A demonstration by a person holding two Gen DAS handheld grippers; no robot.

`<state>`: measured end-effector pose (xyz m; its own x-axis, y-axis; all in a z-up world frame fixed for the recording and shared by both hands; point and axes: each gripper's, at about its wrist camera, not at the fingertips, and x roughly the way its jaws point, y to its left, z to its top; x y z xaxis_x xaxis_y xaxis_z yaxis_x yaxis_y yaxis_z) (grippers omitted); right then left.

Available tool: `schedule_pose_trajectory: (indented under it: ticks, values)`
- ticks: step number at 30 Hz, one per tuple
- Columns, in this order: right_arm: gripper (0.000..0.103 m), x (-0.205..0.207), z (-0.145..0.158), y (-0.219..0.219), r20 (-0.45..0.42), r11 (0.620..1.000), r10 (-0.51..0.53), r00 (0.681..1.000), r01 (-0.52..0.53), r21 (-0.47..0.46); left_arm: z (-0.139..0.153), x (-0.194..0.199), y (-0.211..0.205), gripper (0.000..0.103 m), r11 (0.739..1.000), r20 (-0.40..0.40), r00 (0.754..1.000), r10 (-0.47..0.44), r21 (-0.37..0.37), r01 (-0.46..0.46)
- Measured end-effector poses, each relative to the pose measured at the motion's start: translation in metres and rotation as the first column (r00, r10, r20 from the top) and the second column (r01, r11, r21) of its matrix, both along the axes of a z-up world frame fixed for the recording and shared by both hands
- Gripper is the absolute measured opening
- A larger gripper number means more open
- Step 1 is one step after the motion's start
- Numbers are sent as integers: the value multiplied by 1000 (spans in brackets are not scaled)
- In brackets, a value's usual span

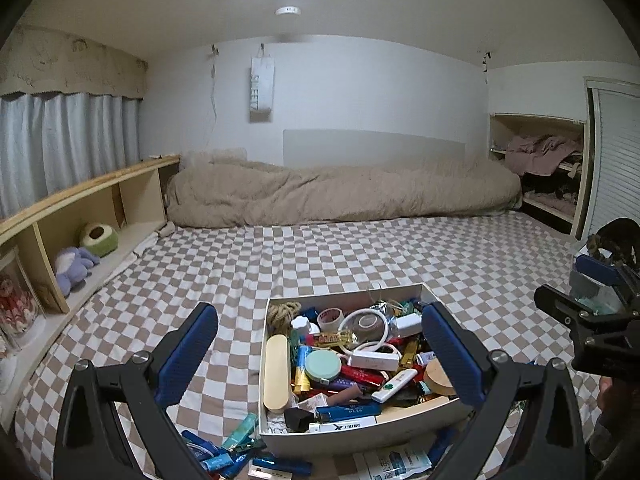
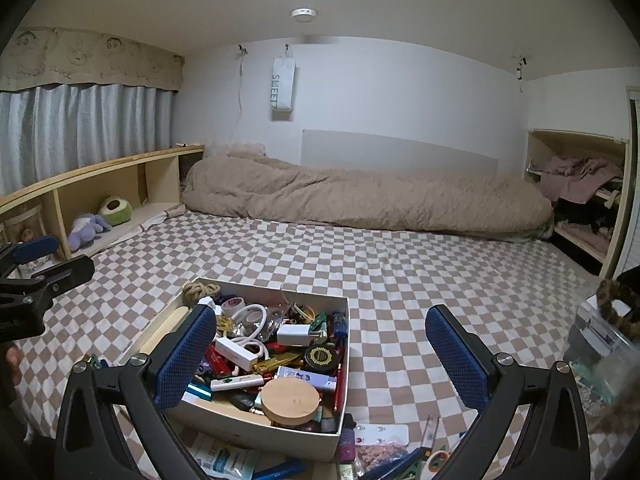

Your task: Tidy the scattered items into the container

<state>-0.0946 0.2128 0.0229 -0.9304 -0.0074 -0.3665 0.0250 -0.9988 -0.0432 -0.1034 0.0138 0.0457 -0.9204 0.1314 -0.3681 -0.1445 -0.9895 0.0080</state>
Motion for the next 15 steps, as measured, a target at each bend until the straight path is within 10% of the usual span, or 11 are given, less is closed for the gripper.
schedule_pose_trajectory:
  ticks: [15]
  values:
    - [103, 3, 3, 3, -6, 1000, -10, 1000, 10, -12, 3, 3, 5, 103, 1000, -2, 1000, -14, -19, 14]
